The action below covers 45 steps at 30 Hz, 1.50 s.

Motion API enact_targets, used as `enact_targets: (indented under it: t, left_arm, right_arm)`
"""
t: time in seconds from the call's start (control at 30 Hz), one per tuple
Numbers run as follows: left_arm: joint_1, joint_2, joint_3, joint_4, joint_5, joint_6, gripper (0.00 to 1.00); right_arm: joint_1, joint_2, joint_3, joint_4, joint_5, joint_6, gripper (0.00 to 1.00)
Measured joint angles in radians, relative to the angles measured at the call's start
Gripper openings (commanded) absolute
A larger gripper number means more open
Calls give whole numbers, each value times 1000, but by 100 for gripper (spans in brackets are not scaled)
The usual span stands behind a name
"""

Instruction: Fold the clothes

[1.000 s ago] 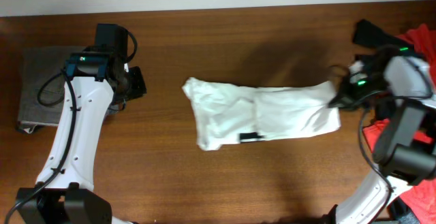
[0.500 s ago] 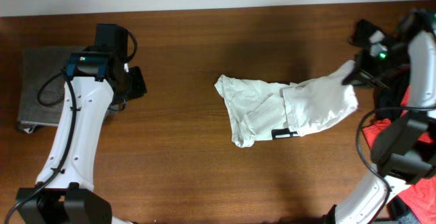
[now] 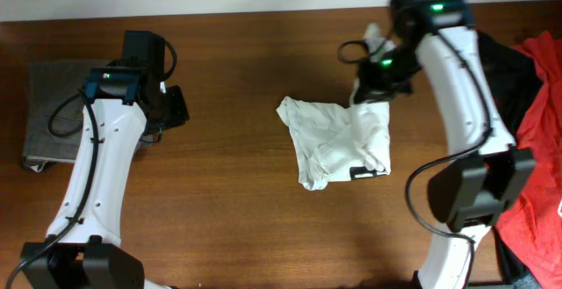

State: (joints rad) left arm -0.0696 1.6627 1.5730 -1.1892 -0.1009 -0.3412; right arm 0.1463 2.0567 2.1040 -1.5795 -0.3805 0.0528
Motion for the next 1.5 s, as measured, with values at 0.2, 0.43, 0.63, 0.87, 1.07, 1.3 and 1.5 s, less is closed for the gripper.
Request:
enact_targets:
  t: [0.2,0.43,0.63,0.87,1.07,1.3,1.5]
  left_arm:
    - [0,0,0,0,0,0,34]
    - [0,0,0,0,0,0,34]
    - [0,1,0,0,0,0,34]
    - [0,2,0,37,71,6,21]
    - [-17,3,0,203,284,82,0]
    - [-147,69,2,323,512,111,0]
    - [-283,213,2,390,573,114,0]
  right_arm:
    - [135,26,-20,52,53,0,5]
    - [228,74,-93,174,89,9,6]
    - [281,113,-128,274,66,37,62]
    - [253,114,-92,182,-14,15,57]
    - [91,72,-26,21,-76,-16,19]
    - [-43,48,-29,62,-90,-65,4]
    - [-76,48,-90,163,-96,-84,4]
